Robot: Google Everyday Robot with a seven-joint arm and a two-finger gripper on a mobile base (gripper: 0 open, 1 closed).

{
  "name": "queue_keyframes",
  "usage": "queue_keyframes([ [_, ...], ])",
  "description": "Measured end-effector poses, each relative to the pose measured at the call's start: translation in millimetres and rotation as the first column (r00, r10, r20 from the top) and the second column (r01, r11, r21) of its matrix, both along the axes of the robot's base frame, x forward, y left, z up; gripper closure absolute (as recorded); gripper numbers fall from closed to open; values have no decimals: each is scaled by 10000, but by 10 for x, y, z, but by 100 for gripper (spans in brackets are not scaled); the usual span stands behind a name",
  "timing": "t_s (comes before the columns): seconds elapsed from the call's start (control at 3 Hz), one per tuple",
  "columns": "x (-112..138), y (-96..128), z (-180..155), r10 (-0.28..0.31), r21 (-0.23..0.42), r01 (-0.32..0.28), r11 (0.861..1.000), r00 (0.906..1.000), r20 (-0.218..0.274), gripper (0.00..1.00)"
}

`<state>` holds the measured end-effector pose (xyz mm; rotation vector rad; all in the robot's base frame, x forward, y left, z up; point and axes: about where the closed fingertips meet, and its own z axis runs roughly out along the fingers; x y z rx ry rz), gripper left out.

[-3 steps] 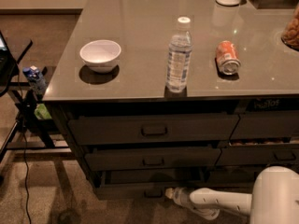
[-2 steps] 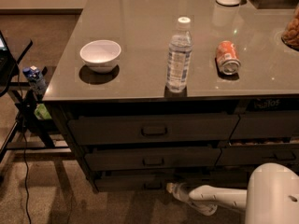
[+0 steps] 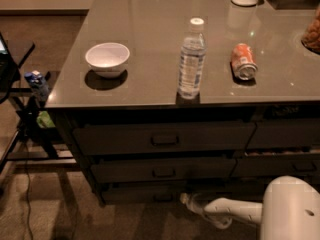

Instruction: Close bottom drawer

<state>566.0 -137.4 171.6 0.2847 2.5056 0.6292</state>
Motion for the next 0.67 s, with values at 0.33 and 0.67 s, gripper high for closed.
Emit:
queue_keyframes([
  [0.33, -14, 0, 7, -1, 0, 1, 10000, 10000, 1, 100],
  [0.67, 135, -39, 68, -374, -147, 379, 9992, 9987, 341, 100],
])
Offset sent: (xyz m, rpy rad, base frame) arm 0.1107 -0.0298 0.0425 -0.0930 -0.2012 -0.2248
